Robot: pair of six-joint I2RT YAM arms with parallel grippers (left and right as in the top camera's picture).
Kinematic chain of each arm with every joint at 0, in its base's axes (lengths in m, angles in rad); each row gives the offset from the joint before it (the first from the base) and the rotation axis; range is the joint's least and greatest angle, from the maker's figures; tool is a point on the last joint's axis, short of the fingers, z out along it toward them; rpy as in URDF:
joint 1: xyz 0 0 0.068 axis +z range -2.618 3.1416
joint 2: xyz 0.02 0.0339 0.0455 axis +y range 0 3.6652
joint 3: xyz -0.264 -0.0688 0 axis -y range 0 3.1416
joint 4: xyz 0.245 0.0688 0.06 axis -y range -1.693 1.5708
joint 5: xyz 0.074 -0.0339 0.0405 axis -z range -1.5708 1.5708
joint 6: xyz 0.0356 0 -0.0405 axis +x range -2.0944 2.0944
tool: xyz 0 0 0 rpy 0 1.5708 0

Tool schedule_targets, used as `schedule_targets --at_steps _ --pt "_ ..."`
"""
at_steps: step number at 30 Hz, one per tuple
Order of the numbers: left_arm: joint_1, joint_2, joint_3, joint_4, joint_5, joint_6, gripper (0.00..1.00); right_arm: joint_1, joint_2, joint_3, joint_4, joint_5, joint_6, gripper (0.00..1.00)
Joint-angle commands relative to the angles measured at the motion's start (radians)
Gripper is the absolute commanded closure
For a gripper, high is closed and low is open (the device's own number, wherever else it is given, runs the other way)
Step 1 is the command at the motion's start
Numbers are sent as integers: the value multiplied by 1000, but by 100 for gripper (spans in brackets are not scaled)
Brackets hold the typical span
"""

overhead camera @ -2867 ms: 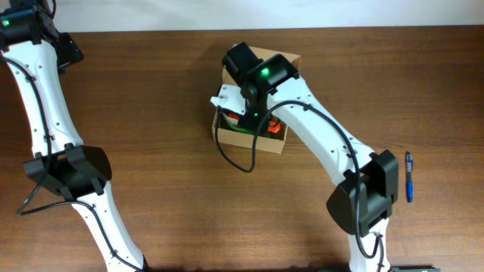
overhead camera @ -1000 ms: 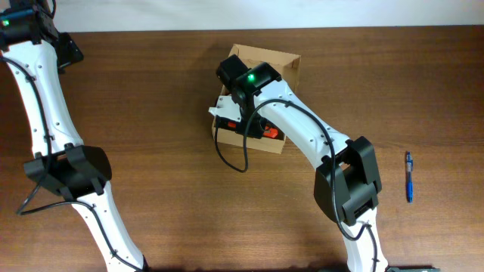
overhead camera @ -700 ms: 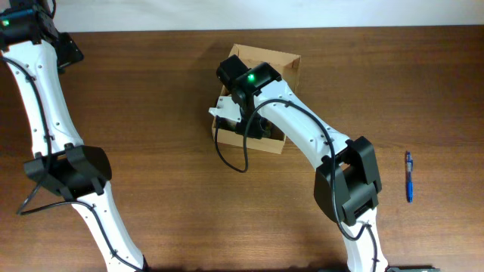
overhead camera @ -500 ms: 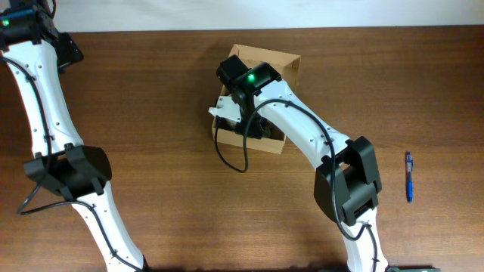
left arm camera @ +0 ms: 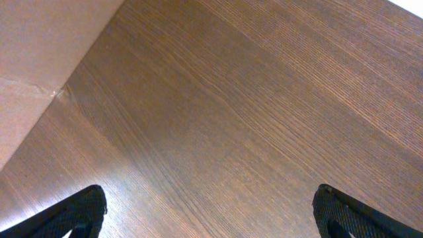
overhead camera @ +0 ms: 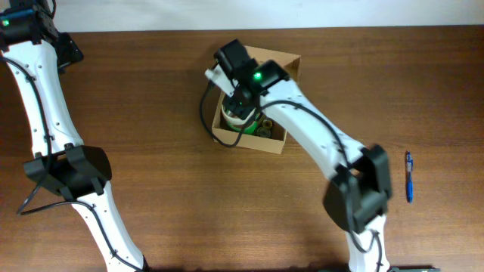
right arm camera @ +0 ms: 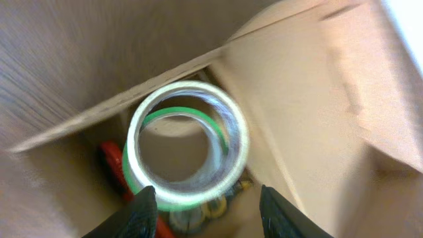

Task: Pack container
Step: 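Move the right gripper to the blue pen and grasp it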

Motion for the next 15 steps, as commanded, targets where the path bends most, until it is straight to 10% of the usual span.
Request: schedule_targets --at_steps 1,15 --pt "4 -34 -5 -1 0 12 0 -10 -166 1 -22 72 187 48" --pt "4 -34 -5 -1 0 12 0 -527 -386 -146 -329 130 400 48"
